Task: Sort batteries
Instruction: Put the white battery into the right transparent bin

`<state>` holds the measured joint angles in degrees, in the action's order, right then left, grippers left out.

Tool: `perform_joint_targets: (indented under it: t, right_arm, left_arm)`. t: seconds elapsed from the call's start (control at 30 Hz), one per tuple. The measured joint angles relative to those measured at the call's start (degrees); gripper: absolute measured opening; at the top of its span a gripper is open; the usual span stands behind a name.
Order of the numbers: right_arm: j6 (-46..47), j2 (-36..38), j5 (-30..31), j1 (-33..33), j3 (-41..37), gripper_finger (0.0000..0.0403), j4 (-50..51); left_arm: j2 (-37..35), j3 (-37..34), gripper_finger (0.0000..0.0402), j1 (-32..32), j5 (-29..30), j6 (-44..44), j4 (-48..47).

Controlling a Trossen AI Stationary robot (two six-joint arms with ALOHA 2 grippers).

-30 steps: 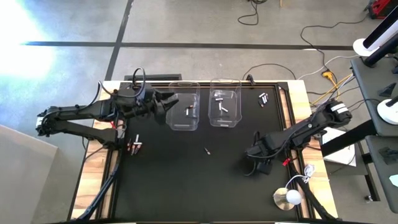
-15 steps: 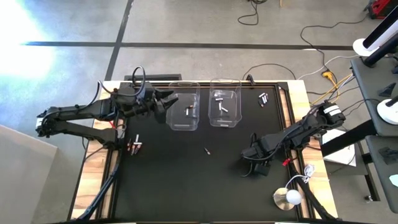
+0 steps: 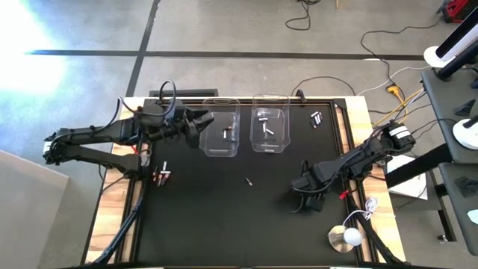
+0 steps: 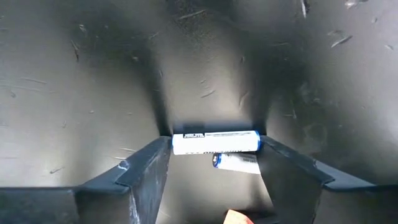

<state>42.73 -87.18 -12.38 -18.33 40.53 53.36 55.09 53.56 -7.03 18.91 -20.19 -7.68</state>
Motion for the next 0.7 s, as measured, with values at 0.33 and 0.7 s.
perform_joint_targets:
  t: [0.33,0.7]
  right_arm:
    - [1.0,0.0,0.3,0.0,0.0,0.0204,-0.1]
    - [1.5,0.4,5.4,1.1,6.2,0.0198,2.5]
  left_arm:
    - [-2.8,0.0,0.019,0.0,0.0,-3.3,-0.5]
    - [-10.5,1.5,0.019,0.0,1.6,2.1,-5.3]
